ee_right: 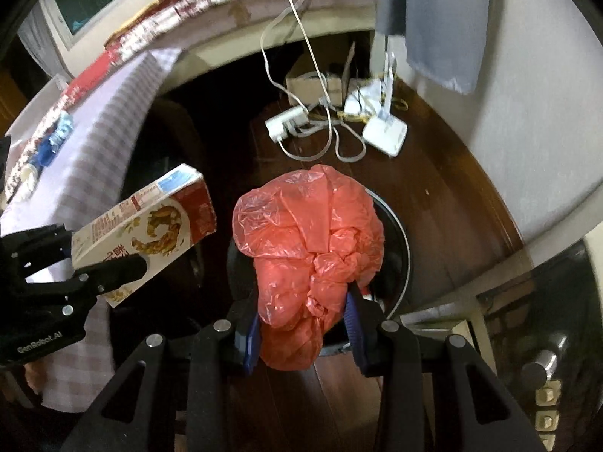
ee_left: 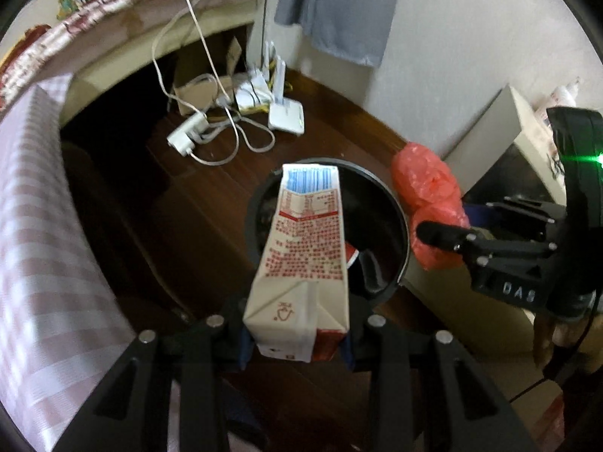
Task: Collect trash
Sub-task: 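Carry the carton and red bag in both tools over the black bin, then open the left tool over the bin while the right tool releases the bag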
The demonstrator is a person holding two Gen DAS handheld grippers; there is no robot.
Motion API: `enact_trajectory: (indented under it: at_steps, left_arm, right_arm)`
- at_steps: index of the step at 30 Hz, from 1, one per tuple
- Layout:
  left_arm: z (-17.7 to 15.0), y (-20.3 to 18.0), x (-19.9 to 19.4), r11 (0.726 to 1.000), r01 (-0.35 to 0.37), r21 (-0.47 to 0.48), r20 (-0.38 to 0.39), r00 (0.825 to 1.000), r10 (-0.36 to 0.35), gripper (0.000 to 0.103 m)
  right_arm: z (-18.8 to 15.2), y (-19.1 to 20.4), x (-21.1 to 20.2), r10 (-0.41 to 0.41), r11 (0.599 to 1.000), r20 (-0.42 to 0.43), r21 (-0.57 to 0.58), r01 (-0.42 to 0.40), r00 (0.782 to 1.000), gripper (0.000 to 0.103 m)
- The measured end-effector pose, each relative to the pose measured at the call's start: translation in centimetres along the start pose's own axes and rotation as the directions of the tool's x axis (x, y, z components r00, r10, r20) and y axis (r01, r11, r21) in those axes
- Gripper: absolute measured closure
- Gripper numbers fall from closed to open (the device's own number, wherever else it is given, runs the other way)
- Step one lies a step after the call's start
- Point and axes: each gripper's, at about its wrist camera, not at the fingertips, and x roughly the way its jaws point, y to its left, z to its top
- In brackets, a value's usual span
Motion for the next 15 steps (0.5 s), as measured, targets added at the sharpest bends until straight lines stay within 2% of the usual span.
enact_trajectory:
  at_steps: [7, 9, 11, 15]
  left_arm:
    - [0.6, -1.2, 5.2, 1.0, -0.001, -0.012, -0.115, 0.993, 0.0, 0.066]
    - [0.6, -1.4, 6.6, 1.0, -0.023, -0.017, -0.153, 0.988, 0.02, 0.066]
    - [0.6, -1.3, 8.0, 0.997, -0.077, -0.004, -0.169, 0.983, 0.075, 0.066]
    - [0.7, -0.8, 9.2, 0.997, -0.058, -0.041, -0.196, 0.979, 0.049, 0.066]
  right_arm:
    - [-0.7, -1.1, 4.3, -0.008, 1.0, -0.084, -0.003, 0.008, 0.996, 0.063]
    - [-0.8, -1.3, 5.6, -0.014, 1.0, -0.113, -0.017, 0.012, 0.994, 0.063]
    - [-0.9, -1.3, 6.6, -0.027, 0.999, -0.133, -0.044, 0.021, 0.991, 0.063]
    - [-1.2, -1.4, 8.0, -0.028, 0.998, -0.144, -0.068, 0.018, 0.989, 0.062]
